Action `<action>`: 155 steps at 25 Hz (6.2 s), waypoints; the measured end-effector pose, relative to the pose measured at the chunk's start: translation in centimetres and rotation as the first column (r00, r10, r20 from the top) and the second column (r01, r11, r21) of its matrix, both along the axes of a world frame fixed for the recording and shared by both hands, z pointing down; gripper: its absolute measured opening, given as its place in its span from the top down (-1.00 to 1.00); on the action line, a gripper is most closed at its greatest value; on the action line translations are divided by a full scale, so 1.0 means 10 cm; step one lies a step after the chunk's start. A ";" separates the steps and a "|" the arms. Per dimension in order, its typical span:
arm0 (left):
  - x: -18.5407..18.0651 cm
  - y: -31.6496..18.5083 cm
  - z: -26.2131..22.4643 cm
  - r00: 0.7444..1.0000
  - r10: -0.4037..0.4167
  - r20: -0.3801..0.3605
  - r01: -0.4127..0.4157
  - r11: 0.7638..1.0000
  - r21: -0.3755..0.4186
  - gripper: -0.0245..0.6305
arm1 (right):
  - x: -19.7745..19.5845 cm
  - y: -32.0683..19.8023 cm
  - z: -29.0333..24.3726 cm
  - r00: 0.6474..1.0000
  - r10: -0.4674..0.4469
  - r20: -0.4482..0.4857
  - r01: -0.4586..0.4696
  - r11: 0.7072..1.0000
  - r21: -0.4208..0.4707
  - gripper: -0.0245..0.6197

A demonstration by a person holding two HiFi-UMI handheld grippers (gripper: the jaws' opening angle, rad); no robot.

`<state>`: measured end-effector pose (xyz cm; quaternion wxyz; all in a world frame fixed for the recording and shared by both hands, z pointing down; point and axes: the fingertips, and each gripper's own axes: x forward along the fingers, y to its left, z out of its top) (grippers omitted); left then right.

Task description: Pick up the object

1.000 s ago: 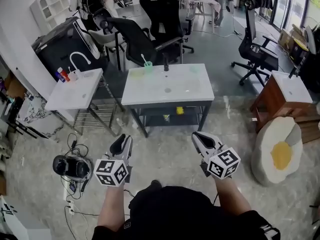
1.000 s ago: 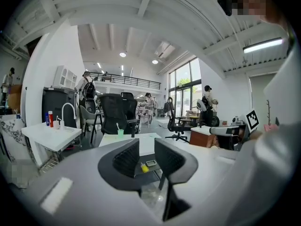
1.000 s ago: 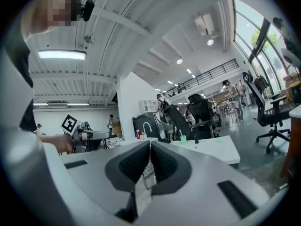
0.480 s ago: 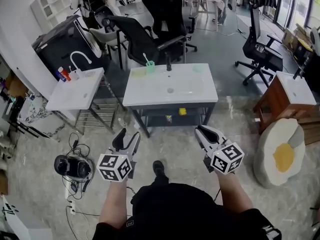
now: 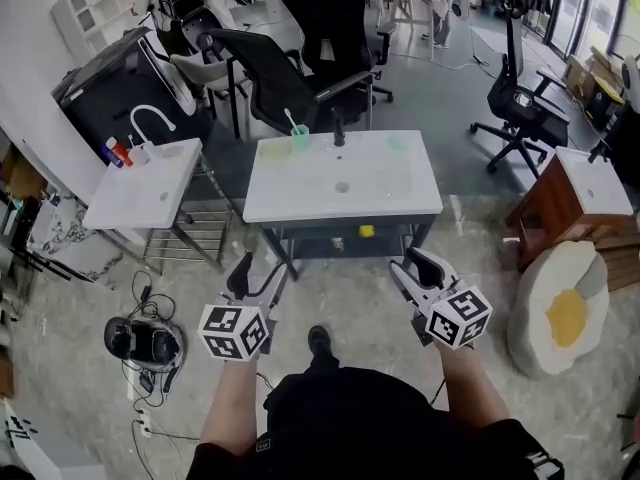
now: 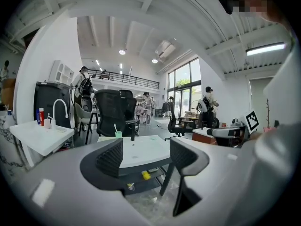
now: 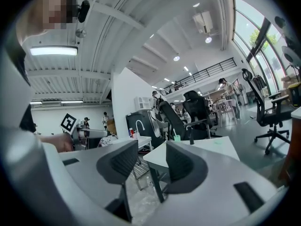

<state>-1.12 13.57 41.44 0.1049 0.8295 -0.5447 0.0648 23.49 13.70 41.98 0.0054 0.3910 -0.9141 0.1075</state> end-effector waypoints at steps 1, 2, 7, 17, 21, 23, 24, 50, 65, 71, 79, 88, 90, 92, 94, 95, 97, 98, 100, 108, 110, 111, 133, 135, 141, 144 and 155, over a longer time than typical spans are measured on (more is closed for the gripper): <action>-0.05 -0.07 0.00 1.000 -0.006 -0.007 0.006 1.000 0.004 0.01 | -0.03 -0.07 0.02 1.000 0.002 -0.003 -0.002 1.000 -0.006 0.45; -0.11 -0.15 0.01 1.000 -0.012 -0.015 0.012 1.000 0.006 0.01 | -0.08 -0.15 0.04 1.000 0.003 -0.006 -0.003 1.000 -0.012 0.45; -0.45 -0.55 0.07 0.999 -0.028 -0.040 0.028 1.000 -0.005 0.01 | -0.35 -0.53 0.10 1.000 -0.005 -0.029 0.003 0.999 -0.039 0.44; -1.08 -1.39 0.27 1.000 -0.021 -0.020 0.021 0.999 -0.025 0.02 | -1.04 -1.38 0.23 0.996 -0.020 -0.091 0.011 0.995 -0.097 0.44; -1.36 -1.68 0.30 0.999 -0.018 -0.043 0.017 1.000 -0.025 0.02 | -1.43 -1.66 0.19 0.992 -0.046 -0.116 0.034 0.994 -0.104 0.44; -1.49 -1.80 0.30 0.999 -0.013 -0.053 0.012 1.000 -0.023 0.02 | -1.61 -1.77 0.16 0.991 -0.054 -0.120 0.042 0.994 -0.102 0.44; -1.56 -1.85 0.30 0.998 -0.010 -0.056 0.009 1.000 -0.020 0.02 | -1.69 -1.82 0.14 0.991 -0.057 -0.118 0.045 0.994 -0.100 0.44; -1.74 -3.06 0.55 0.999 0.042 0.000 -0.042 0.996 -0.075 0.02 | -2.16 -3.09 0.53 0.991 -0.099 -0.090 0.080 0.978 -0.190 0.44; -1.19 -4.21 1.13 0.979 0.087 0.185 -0.038 0.967 -0.253 0.03 | -1.95 -4.29 0.79 0.978 -0.207 -0.019 0.197 0.952 -0.236 0.44; -1.16 -4.47 1.34 0.959 0.153 0.238 -0.079 0.952 -0.297 0.03 | -2.06 -4.45 0.84 0.977 -0.213 -0.001 0.206 0.946 -0.252 0.44; -1.27 -4.92 1.66 0.908 0.281 0.311 -0.161 0.919 -0.360 0.05 | -2.11 -4.76 0.87 0.990 -0.144 0.000 0.137 0.943 -0.304 0.44; -1.16 -5.23 2.31 0.831 0.434 0.348 -0.239 0.843 -0.482 0.05 | -2.19 -4.86 1.02 0.990 -0.137 -0.013 0.125 0.932 -0.340 0.44; -1.14 -5.31 2.47 0.809 0.463 0.361 -0.249 0.827 -0.505 0.05 | -2.21 -4.84 1.09 0.990 -0.137 -0.016 0.123 0.925 -0.359 0.44; -1.13 -5.37 2.62 0.783 0.489 0.385 -0.253 0.815 -0.521 0.05 | -2.22 -4.82 1.17 0.990 -0.138 -0.020 0.121 0.919 -0.376 0.44; -1.10 -5.42 2.77 0.746 0.518 0.418 -0.259 0.804 -0.535 0.05 | -2.21 -4.80 1.22 0.990 -0.138 -0.026 0.117 0.914 -0.389 0.44; -1.08 -5.43 2.85 0.726 0.535 0.433 -0.262 0.797 -0.545 0.05 | -2.20 -4.80 1.25 0.990 -0.137 -0.029 0.115 0.912 -0.393 0.44; -1.06 -5.45 3.01 0.689 0.564 0.455 -0.266 0.781 -0.565 0.05 | -2.19 -4.79 1.27 0.991 -0.131 -0.032 0.108 0.911 -0.398 0.44; -1.06 -5.46 3.08 0.675 0.573 0.464 -0.264 0.775 -0.574 0.05 | -2.18 -4.79 1.28 0.991 -0.127 -0.032 0.104 0.911 -0.399 0.44; -1.06 -5.48 3.19 0.658 0.581 0.479 -0.253 0.770 -0.586 0.07 | -2.14 -4.79 1.28 0.993 -0.117 -0.033 0.094 0.911 -0.401 0.44; -1.06 -5.52 3.44 0.631 0.577 0.519 -0.220 0.774 -0.594 0.19 | -1.94 -4.75 1.28 0.997 -0.066 -0.041 0.043 0.912 -0.407 0.44; -1.03 -5.53 3.44 0.610 0.576 0.544 -0.222 0.783 -0.581 0.20 | -1.88 -4.74 1.27 0.998 -0.054 -0.043 0.031 0.912 -0.410 0.44; -1.01 -5.54 3.45 0.602 0.576 0.553 -0.221 0.786 -0.578 0.20 | -1.86 -4.73 1.27 0.998 -0.048 -0.044 0.026 0.911 -0.411 0.45; -1.07 -5.53 3.06 0.569 0.503 0.651 -0.222 0.856 -0.467 0.76 | -1.85 -4.59 1.03 0.999 -0.012 -0.045 -0.005 0.930 -0.366 0.44; -1.09 -5.52 2.97 0.589 0.491 0.642 -0.227 0.863 -0.452 0.76 | -1.90 -4.59 1.00 0.999 -0.013 -0.045 -0.004 0.934 -0.358 0.45; -1.14 -5.46 2.60 0.677 0.449 0.583 -0.249 0.885 -0.392 0.76 | -2.05 -4.53 0.90 0.999 -0.010 -0.050 -0.007 0.942 -0.336 0.44; -1.19 -5.43 2.41 0.712 0.432 0.554 -0.260 0.895 -0.363 0.76 | -2.10 -4.51 0.85 0.999 0.003 -0.053 -0.020 0.946 -0.324 0.44; -1.36 -5.26 1.76 0.794 0.393 0.464 -0.310 0.918 -0.246 0.76 | -2.14 -4.50 0.60 0.994 0.064 -0.084 -0.083 0.963 -0.256 0.45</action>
